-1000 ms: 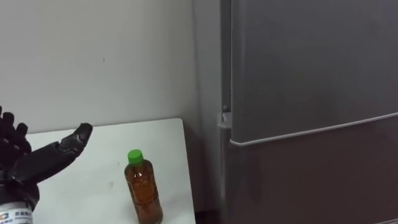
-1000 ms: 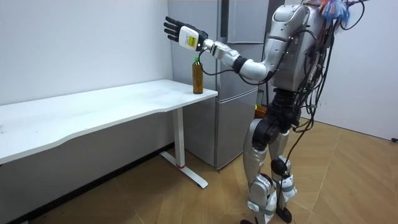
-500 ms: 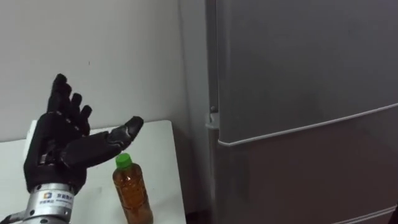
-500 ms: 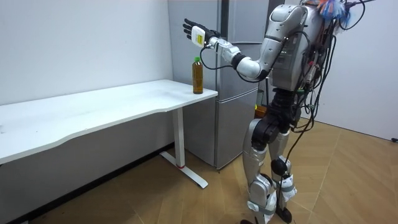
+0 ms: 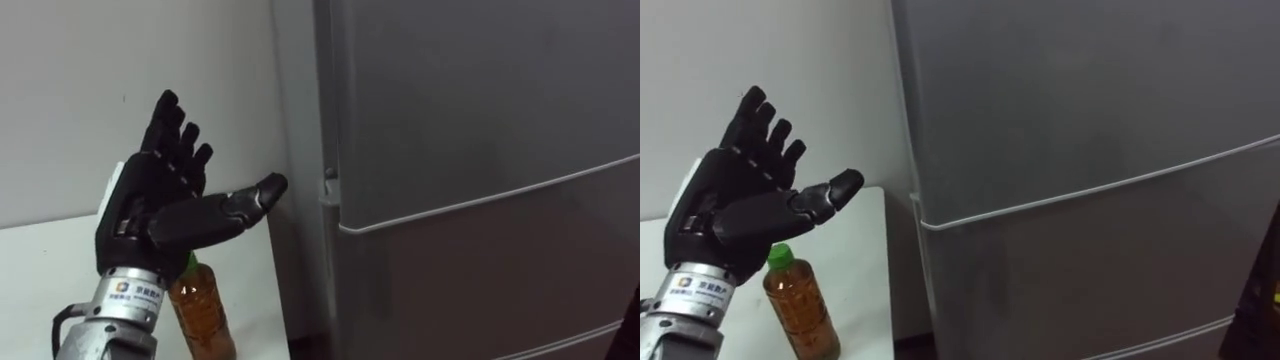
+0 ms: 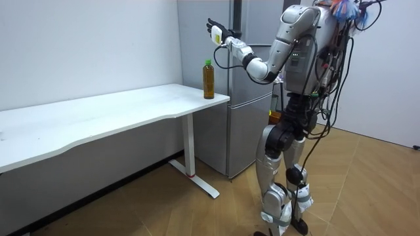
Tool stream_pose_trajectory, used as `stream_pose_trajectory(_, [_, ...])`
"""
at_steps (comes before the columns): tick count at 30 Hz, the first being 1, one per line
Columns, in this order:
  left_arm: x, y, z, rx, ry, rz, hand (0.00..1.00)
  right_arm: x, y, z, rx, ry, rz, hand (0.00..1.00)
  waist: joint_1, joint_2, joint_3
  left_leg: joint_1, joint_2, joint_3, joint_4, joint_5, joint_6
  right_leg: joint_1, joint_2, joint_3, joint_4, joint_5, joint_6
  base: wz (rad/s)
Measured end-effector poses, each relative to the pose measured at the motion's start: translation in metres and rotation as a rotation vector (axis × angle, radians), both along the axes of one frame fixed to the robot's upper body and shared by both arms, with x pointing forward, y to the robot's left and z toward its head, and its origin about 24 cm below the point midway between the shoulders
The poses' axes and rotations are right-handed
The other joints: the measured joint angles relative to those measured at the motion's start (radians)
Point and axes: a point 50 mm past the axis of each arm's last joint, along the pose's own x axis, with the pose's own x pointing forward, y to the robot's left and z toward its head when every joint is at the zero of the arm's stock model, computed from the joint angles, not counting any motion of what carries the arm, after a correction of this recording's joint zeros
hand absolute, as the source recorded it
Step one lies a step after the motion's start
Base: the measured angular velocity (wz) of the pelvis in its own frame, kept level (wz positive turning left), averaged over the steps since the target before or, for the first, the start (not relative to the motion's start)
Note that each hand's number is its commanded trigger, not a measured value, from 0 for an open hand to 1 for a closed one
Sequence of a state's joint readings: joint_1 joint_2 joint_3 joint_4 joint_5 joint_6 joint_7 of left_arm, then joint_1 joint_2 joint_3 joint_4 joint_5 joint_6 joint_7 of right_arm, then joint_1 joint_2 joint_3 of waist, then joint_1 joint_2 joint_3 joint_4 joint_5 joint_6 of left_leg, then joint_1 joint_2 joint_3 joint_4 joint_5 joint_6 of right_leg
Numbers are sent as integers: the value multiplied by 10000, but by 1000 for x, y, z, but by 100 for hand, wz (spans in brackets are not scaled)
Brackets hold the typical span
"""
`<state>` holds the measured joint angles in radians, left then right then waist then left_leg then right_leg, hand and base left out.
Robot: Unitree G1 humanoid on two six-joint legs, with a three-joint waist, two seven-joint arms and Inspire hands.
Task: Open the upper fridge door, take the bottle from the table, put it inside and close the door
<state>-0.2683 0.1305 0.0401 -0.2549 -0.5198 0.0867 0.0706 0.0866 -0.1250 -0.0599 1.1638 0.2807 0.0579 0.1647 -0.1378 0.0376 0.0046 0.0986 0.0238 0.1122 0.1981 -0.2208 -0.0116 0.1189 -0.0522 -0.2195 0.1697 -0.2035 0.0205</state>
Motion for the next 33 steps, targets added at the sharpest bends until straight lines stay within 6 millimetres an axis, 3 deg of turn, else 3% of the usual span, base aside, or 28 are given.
stream_pose_trajectory(8, [0, -5, -1, 204, 95, -378, 0, 1, 0, 0, 37, 25, -47, 0, -81, 21, 10, -21, 1, 26, -1, 0, 0, -19, -2, 18, -3, 0, 0, 0])
stream_pose_trajectory(15, [0, -22, -5, 810, 166, -1543, 0, 7, 0, 1, -101, -9, 213, 0, -233, 106, -23, -179, 5, 17, 28, 3, 2, -109, -4, -6, 46, 3, -4, 0])
stream_pose_trajectory(22, [1, -32, 1, 1067, -136, -2247, 0, 10, -2, 2, -248, -26, 390, 0, -243, 163, 18, -192, 7, 18, 15, 4, 2, -145, -4, 8, 66, 3, -5, 0])
stream_pose_trajectory(33, [-5, -59, -5, 1941, -293, -4111, 0, 12, -6, 3, -365, -86, 804, 0, -267, 248, 96, -177, 6, -15, 52, 3, 2, -80, -4, -50, 46, 12, -9, 0])
